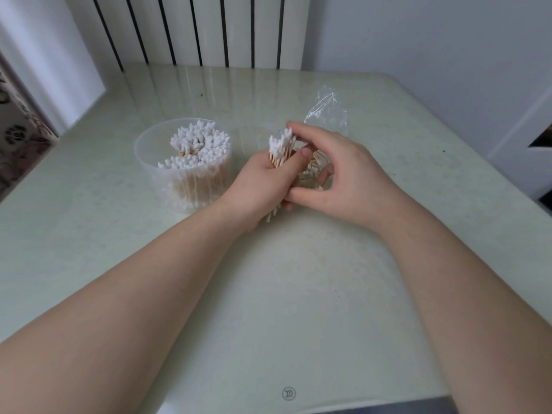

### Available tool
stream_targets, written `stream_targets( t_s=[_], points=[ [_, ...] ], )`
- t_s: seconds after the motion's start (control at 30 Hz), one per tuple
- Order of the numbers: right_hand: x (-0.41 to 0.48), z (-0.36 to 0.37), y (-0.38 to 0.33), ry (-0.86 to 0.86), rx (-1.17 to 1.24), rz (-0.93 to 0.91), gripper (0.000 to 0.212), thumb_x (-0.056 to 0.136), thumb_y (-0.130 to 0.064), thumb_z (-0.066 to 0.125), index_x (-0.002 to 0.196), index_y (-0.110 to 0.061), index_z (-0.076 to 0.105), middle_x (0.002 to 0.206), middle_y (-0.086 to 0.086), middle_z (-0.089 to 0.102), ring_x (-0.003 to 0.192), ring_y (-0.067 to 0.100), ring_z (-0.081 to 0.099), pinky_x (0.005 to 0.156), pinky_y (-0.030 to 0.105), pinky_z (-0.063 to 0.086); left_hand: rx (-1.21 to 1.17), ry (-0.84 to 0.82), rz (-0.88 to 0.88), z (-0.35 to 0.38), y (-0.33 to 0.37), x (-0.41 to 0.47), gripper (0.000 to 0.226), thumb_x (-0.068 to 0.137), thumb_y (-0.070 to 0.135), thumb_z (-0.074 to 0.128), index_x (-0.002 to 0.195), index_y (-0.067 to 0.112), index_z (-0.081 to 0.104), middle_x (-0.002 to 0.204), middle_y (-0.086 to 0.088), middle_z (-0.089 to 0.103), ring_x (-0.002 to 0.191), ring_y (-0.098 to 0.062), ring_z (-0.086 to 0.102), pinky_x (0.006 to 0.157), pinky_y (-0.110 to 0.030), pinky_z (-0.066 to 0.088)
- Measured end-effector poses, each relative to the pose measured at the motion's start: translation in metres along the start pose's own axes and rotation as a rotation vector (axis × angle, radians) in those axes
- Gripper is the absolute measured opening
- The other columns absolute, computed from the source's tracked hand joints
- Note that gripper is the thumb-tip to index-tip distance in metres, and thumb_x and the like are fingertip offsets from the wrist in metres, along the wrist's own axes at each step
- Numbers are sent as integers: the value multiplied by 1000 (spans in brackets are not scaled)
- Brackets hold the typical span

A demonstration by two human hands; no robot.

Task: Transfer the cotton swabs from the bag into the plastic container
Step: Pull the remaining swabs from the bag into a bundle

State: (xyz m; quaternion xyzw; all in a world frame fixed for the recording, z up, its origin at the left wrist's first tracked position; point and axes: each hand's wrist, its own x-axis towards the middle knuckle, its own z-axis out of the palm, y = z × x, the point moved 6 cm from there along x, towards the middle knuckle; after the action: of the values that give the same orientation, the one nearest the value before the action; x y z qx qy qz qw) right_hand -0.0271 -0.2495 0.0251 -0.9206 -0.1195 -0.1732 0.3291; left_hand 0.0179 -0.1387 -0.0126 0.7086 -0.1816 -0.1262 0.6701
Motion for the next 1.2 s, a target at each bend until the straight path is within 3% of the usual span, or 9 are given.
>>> stream_targets(
  t_s=[0.1, 0.2, 0.33, 0.5, 0.57, 0.8, 0.93, 1.0, 1.2],
  points=[
    [0, -2, 0, 17, -32, -41, 75, 68, -35, 82, 139, -31, 56, 120, -22, 63, 114, 8, 55, 92, 29, 50, -3, -3, 6, 0, -1, 1, 34, 102, 27, 58, 69, 23, 61, 55, 2, 45, 47, -14, 45, 46, -27, 42],
    [-1, 0, 2, 5, -7, -23, 89, 69, -37, 83, 148, -29, 45, 137, -18, 55, 126, 5, 50, 98, 30, 49, -7, -10, -13, 0, -3, 1, 36, 103, 28, 57, 67, 23, 59, 51, 5, 46, 45, -12, 46, 46, -24, 41],
    [-2, 4, -2, -34, -29, -45, 91, 67, -40, 86, 148, -28, 46, 134, -18, 54, 125, 5, 48, 100, 32, 48, -57, -27, -58, 0, -4, 1, 34, 104, 32, 55, 74, 17, 54, 49, 6, 45, 52, -14, 50, 53, -27, 38],
    [-6, 18, -7, -211, -184, -11, 139, 52, -57, 91, 159, -30, 6, 161, -20, 14, 145, 6, 15, 113, 18, 23, -270, -44, -161, 2, -3, 1, 35, 105, 29, 54, 74, 13, 50, 54, -1, 41, 54, -16, 50, 55, -28, 47],
    [-5, 22, -11, -211, -254, -18, 146, 50, -59, 90, 159, -29, -2, 162, -21, 7, 145, 6, 11, 112, 21, 24, -313, -53, -176, 2, -4, 1, 38, 104, 33, 56, 72, 13, 48, 57, -3, 41, 55, -16, 48, 55, -27, 47],
    [-2, 18, -12, -77, -215, -65, 106, 71, -47, 80, 157, -20, 25, 157, -10, 30, 140, 14, 27, 115, 30, 31, -342, -28, -222, -1, -5, 0, 36, 103, 34, 57, 74, 15, 48, 55, 1, 43, 52, -13, 49, 54, -23, 45],
    [-4, 24, -11, -183, -208, -9, 136, 56, -63, 86, 160, -24, 8, 163, -15, 14, 145, 7, 14, 110, 13, 19, -329, -7, -241, -2, -6, 0, 41, 102, 38, 57, 71, 14, 47, 57, -3, 45, 53, -17, 47, 54, -26, 45],
    [-4, 26, -12, -179, -238, -6, 138, 55, -64, 87, 160, -25, 5, 163, -16, 12, 144, 6, 15, 107, 13, 19, -318, 20, -253, -3, -9, 1, 40, 101, 40, 58, 74, 12, 49, 58, -4, 47, 52, -17, 48, 56, -28, 44],
    [0, 17, -11, 3, -157, -74, 88, 74, -31, 79, 151, -22, 39, 148, -8, 44, 133, 16, 41, 111, 27, 35, -285, 38, -232, -4, -4, -1, 36, 101, 39, 58, 78, 13, 51, 55, 0, 45, 48, -14, 48, 45, -20, 39]
  ],
)
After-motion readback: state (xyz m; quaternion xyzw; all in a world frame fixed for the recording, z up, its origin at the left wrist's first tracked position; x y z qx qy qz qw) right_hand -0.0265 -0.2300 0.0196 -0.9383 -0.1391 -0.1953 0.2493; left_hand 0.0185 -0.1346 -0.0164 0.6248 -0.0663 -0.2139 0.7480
